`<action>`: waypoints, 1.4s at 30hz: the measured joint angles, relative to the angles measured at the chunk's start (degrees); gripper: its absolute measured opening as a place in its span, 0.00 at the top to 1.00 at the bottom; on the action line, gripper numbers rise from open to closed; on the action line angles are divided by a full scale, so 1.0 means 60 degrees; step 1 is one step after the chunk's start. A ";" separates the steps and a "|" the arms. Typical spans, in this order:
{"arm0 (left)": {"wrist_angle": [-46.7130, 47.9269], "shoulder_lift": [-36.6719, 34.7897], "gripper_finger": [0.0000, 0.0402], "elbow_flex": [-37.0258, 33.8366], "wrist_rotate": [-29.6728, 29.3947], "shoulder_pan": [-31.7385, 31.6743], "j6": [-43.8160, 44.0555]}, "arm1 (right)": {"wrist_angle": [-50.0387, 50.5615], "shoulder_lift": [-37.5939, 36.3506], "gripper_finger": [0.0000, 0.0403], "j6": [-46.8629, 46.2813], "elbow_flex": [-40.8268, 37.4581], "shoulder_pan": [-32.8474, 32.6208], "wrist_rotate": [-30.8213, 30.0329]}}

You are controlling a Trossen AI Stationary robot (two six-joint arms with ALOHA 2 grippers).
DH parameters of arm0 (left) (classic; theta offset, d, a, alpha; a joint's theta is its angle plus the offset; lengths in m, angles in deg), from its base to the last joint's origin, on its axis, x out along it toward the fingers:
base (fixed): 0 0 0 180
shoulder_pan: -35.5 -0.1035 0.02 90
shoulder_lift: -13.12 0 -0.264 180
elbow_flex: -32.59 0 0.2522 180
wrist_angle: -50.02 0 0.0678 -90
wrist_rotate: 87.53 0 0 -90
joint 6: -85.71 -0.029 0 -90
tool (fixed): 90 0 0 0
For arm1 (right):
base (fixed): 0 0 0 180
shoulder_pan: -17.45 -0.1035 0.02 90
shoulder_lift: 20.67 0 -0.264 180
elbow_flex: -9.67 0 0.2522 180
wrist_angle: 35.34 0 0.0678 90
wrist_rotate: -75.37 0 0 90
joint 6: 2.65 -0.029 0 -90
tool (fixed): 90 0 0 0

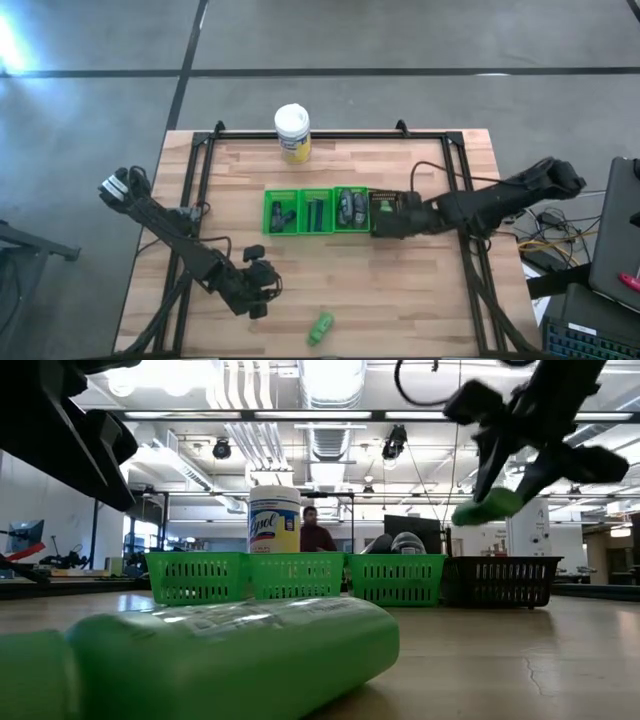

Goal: Pick & Place Travel size toiletries
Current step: Put the green shampoo into the black bin

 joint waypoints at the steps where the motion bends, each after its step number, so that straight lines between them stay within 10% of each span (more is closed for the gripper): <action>1: 0.0000 0.0000 0.59 0.0000 -0.0048 0.0000 0.0000 | -0.0097 -0.0004 0.59 0.0052 -0.0116 0.0143 0.0076; 26: -0.0007 0.0000 0.59 0.0000 -0.0360 0.0000 0.0038 | -0.0335 -0.0021 0.39 0.0426 -0.0254 0.0358 -0.0189; 42: -0.0119 0.0000 0.59 0.0000 -0.0065 0.0000 -0.0374 | -0.1750 0.4018 0.43 0.7969 0.4239 -0.2751 0.3173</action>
